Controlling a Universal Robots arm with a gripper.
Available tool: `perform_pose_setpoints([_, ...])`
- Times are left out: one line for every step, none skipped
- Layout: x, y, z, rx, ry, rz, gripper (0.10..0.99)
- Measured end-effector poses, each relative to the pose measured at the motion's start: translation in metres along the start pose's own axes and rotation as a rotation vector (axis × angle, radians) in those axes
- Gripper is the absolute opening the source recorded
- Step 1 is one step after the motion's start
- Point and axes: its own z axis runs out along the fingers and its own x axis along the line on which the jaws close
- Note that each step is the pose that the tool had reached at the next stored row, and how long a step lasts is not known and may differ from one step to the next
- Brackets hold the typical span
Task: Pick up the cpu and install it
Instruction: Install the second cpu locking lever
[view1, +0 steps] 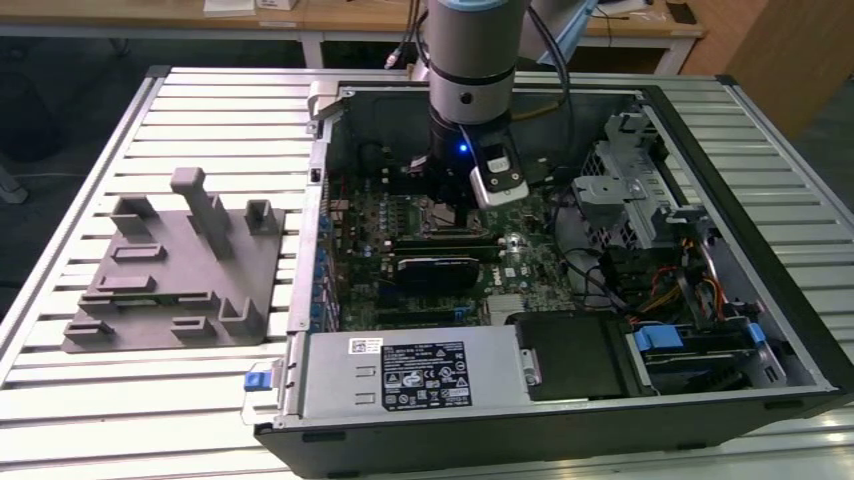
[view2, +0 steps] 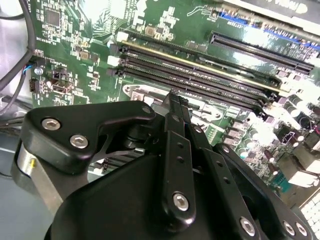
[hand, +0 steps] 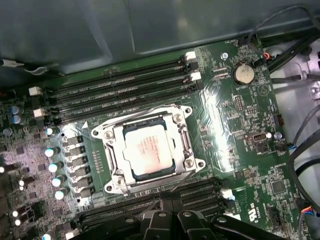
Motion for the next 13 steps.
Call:
perform_pose_setpoints([0.0, -0.0008, 0.0, 0.0, 0.0001, 0.0, 0.106])
perform_pose_setpoints([0.0006, -0.0016, 0.0001, -0.001, 0.0004, -0.002, 0.106])
perform_pose_setpoints([0.0014, -0.0024, 0.0002, -0.002, 0.0008, -0.005, 0.106])
perform_pose_setpoints([0.0024, -0.0032, 0.0004, -0.004, 0.0013, -0.011, 0.106])
perform_pose_setpoints([0.0034, -0.0037, 0.0005, -0.004, 0.0017, -0.016, 0.106])
perform_pose_setpoints([0.0043, -0.0041, 0.0007, -0.005, 0.002, -0.023, 0.106])
perform_pose_setpoints([0.0051, -0.0045, 0.0008, -0.005, 0.0023, -0.03, 0.106])
perform_pose_setpoints([0.0059, -0.0049, 0.0009, -0.006, 0.0027, -0.038, 0.106])
perform_pose_setpoints([0.0066, -0.0053, 0.001, -0.006, 0.0031, -0.046, 0.106])
perform_pose_setpoints([0.0073, -0.0057, 0.0011, -0.007, 0.0035, -0.054, 0.106])
perform_pose_setpoints([0.008, -0.0061, 0.0013, -0.007, 0.0038, -0.062, 0.106])
perform_pose_setpoints([0.0089, -0.0065, 0.0015, -0.008, 0.0042, -0.07, 0.106])
perform_pose_setpoints([0.0097, -0.0069, 0.0015, -0.008, 0.0046, -0.077, 0.106])
